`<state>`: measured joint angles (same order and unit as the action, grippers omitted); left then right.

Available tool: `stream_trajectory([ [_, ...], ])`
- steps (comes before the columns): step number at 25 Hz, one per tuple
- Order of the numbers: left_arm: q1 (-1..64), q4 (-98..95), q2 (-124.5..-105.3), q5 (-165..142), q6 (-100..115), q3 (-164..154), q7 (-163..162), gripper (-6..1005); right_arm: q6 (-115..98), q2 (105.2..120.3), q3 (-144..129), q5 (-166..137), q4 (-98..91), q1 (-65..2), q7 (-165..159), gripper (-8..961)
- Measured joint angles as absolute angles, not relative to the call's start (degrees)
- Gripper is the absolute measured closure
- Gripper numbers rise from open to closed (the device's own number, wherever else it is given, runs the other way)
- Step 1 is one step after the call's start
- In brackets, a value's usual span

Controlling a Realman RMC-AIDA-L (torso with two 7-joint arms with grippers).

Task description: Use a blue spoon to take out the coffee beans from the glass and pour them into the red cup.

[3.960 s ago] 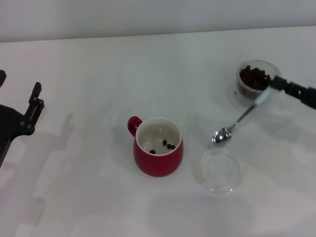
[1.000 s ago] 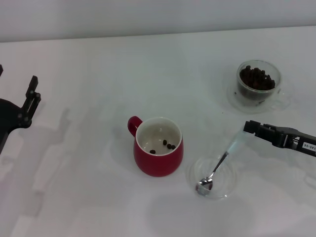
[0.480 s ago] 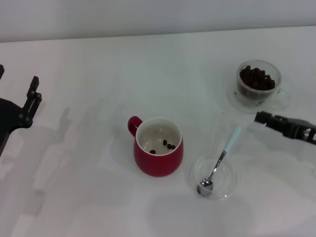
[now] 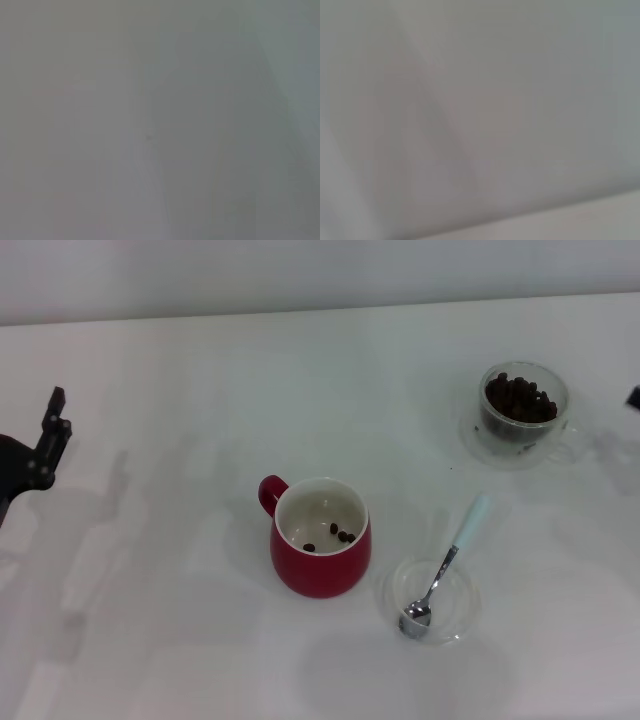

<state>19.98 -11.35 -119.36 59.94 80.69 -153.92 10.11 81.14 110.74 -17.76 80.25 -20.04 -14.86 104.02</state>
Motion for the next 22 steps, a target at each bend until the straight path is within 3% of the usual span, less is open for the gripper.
stream_trajectory([
  [11, 20.1, -11.5, -119.43, 66.5, 80.7, -153.9, 9.9, 320, 77.5, 114.16, 6.0, 80.3, -19.4, -14.5, 125.7, 680],
  [22, 21.6, -12.2, -119.35, 75.8, 81.0, -153.9, 9.0, 319, 77.2, 114.51, 14.5, 84.5, -14.5, -14.7, 146.2, 670],
])
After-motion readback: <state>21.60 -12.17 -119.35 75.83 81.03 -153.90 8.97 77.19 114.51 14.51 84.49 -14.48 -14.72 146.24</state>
